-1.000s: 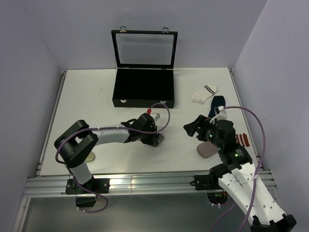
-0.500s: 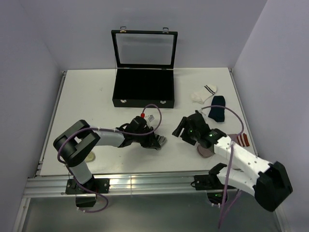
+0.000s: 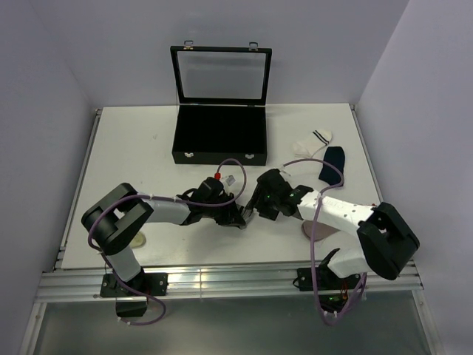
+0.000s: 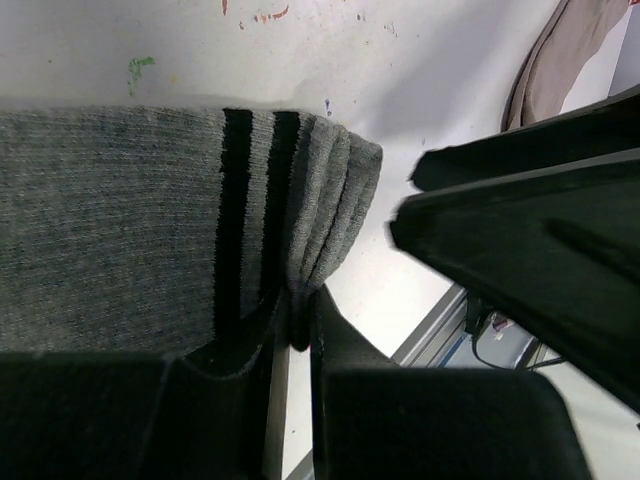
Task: Roll the socks
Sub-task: Roll the sock at the center of the board.
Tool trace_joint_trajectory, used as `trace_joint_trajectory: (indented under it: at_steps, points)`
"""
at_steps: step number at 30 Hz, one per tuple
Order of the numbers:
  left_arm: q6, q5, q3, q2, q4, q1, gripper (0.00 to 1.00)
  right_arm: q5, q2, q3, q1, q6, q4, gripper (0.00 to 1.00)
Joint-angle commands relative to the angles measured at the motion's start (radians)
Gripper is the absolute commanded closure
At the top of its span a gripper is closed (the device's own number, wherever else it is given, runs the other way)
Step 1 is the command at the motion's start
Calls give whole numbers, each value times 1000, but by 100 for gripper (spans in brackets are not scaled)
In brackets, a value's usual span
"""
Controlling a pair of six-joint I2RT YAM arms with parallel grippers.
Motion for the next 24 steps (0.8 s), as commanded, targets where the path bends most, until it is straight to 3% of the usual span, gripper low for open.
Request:
trace_joint_trajectory:
  at_steps: [1, 15, 24]
  points:
    - [16, 17, -11, 10, 33, 7, 99, 19, 44, 51, 23, 40, 38, 37]
    - [35, 26, -18, 10, 27, 5, 96, 12, 128, 97, 45, 68, 35, 53]
    - [39, 26, -27, 0, 30, 5, 91, -9, 162, 99, 48, 78, 42, 73]
